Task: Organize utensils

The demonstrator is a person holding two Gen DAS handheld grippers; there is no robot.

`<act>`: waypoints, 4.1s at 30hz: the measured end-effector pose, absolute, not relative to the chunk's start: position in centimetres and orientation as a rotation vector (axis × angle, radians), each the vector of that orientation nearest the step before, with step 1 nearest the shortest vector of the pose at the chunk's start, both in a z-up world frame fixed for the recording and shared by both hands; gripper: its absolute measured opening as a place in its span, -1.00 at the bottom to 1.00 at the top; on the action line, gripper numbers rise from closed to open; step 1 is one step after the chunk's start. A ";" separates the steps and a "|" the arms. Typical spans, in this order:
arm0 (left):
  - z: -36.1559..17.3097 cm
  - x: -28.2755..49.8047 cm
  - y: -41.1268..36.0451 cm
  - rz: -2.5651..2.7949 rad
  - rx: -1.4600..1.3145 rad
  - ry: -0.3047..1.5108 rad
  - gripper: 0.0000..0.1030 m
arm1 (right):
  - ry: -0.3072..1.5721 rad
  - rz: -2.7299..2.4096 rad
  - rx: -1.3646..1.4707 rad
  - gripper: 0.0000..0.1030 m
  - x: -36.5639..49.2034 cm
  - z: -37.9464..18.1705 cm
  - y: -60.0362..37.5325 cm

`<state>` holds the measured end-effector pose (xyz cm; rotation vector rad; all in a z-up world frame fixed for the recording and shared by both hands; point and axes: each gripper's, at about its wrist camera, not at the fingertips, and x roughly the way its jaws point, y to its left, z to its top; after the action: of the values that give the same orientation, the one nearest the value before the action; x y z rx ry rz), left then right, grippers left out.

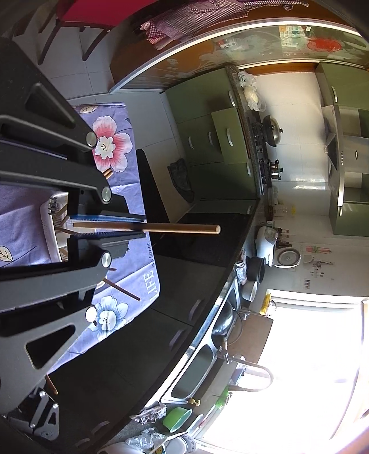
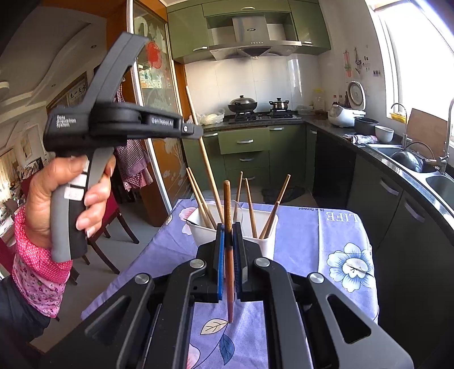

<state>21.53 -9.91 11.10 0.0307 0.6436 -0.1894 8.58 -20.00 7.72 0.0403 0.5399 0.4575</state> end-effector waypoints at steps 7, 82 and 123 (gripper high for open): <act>6.4 21.2 -10.5 -0.129 0.079 0.686 -0.77 | 0.541 0.455 0.035 -0.87 8.9 7.8 -19.5; -1.3 4.0 -3.2 -0.013 -0.055 0.524 0.87 | 0.351 0.100 0.039 0.91 -0.6 1.1 -22.5; -0.6 1.6 -2.6 -0.014 -0.062 0.513 0.87 | 0.359 0.130 0.049 0.91 -2.6 2.2 -21.8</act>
<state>1.58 -2.57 -0.63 -0.0619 0.5134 -0.0143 -2.62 -21.78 2.24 0.0489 0.3592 0.1300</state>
